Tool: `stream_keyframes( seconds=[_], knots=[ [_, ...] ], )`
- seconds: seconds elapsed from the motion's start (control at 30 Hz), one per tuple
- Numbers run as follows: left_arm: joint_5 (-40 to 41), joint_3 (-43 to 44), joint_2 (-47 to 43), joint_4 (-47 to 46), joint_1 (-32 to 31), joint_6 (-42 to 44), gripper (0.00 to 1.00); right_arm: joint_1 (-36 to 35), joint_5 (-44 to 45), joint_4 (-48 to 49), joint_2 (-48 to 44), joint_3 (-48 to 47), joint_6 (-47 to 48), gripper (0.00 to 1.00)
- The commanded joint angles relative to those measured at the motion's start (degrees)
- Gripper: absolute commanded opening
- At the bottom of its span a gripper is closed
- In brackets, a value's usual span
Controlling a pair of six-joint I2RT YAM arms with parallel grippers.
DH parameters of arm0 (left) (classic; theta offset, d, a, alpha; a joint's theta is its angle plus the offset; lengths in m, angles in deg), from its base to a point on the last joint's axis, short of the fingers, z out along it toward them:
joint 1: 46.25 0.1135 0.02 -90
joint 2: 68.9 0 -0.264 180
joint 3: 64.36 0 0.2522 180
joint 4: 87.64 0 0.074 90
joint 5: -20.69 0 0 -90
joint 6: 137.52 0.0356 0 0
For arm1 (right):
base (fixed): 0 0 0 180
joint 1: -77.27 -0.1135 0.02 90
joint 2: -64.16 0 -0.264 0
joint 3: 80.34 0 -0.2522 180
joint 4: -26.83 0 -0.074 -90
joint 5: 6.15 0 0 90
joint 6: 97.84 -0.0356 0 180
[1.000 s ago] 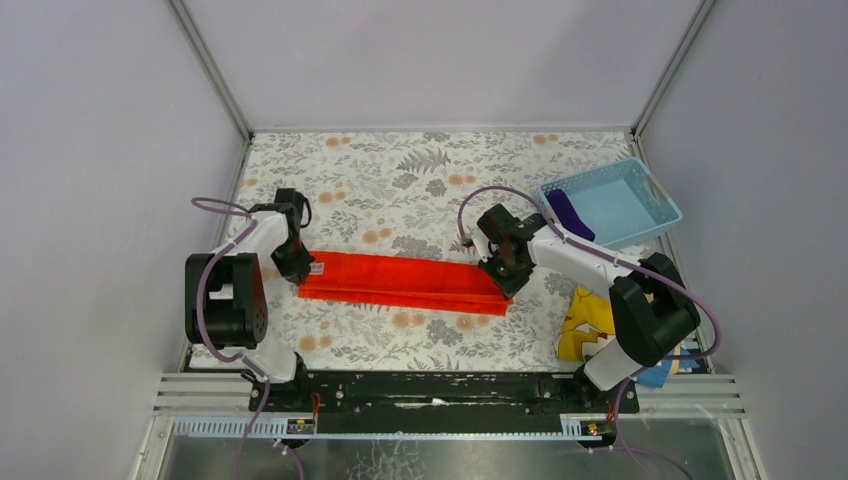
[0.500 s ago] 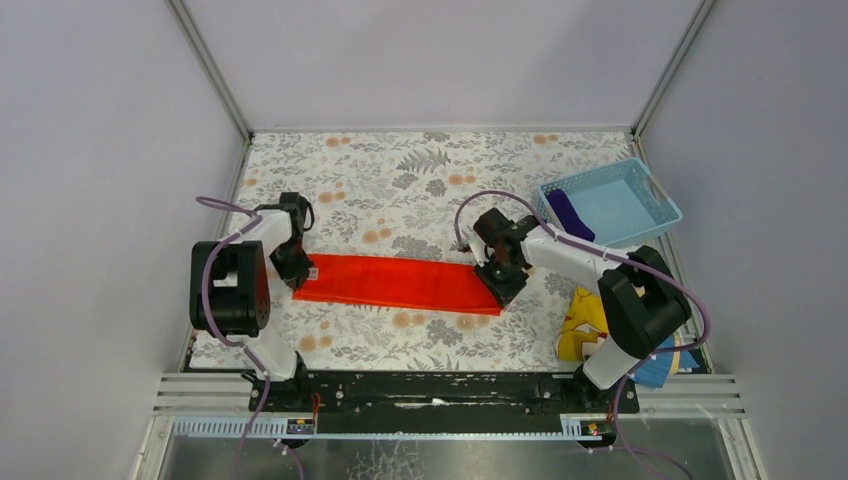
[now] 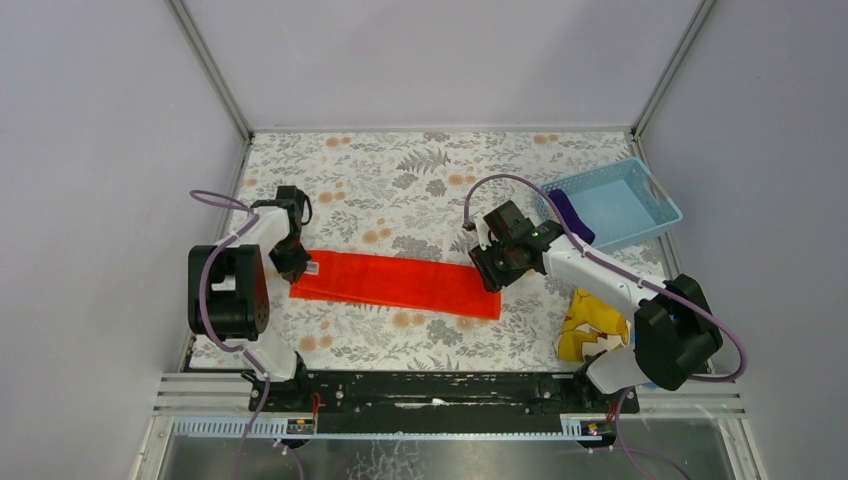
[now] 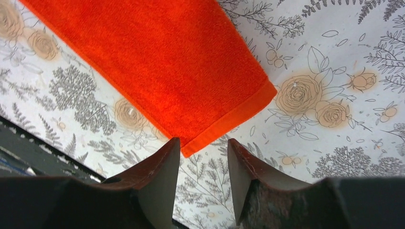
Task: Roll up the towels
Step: Fold the towel at the center of the board.
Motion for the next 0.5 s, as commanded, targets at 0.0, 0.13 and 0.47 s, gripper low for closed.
stream_keyframes(
  seconds=[0.0,0.13,0.47],
  knots=[
    [3.93,1.42,0.67,0.97,0.55,-0.69,0.14,0.19,1.46,8.84,-1.99,3.89,-5.18,0.48],
    [4.49,1.52,2.06,0.36,0.54,-0.78,0.22,0.52,2.28,12.77,-1.78,5.75,-7.14,0.46],
    [1.45,4.73,-4.09,2.32,0.25,-1.01,0.36,0.88,2.20,20.25,-9.70,10.45,-9.53,0.47]
  ],
)
